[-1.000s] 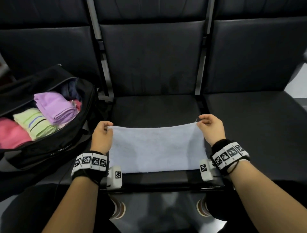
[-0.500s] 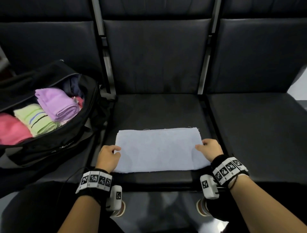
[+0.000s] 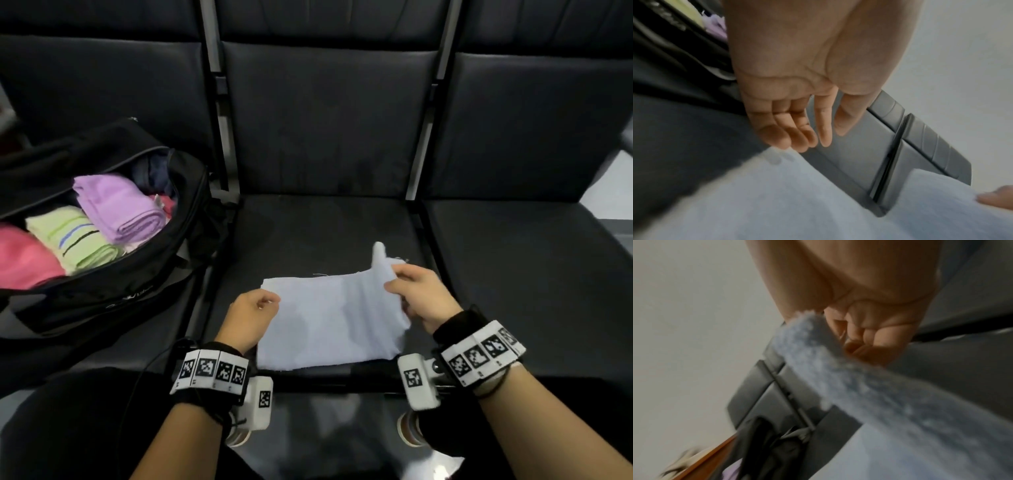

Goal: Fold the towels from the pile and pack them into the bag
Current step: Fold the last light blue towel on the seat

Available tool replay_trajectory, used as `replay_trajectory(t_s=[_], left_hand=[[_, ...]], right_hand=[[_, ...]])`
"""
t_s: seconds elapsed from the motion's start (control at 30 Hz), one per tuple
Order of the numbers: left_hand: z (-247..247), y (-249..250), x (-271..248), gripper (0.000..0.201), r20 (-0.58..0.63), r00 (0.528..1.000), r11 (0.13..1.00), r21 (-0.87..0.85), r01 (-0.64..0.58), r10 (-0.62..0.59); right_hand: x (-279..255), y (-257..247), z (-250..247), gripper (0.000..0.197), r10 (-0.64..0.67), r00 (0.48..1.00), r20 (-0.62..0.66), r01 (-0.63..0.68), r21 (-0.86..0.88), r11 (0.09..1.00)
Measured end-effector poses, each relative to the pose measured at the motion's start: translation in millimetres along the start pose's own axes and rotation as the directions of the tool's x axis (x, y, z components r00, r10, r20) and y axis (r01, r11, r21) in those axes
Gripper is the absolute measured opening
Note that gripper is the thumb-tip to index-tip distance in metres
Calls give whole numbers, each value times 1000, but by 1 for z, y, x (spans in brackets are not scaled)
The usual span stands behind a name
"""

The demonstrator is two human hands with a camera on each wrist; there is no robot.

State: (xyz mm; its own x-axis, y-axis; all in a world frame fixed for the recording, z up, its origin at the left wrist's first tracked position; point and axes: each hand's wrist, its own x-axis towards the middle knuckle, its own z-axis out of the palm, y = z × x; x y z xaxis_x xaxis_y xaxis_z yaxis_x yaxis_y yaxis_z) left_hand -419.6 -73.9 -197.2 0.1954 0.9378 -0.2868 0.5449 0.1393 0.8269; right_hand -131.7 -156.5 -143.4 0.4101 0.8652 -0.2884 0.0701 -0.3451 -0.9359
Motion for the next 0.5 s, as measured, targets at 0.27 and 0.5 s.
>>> replay_trajectory(t_s=[0.27, 0.5], left_hand=[[0, 2, -7, 14, 87, 969, 860, -447, 245, -231], [12, -8, -2, 35, 87, 979, 942, -267, 203, -186]], right_hand=[[-18, -8, 112, 34, 43, 925, 377, -35, -27, 999], [-13, 29, 78, 24, 8, 961, 278, 32, -138, 990]])
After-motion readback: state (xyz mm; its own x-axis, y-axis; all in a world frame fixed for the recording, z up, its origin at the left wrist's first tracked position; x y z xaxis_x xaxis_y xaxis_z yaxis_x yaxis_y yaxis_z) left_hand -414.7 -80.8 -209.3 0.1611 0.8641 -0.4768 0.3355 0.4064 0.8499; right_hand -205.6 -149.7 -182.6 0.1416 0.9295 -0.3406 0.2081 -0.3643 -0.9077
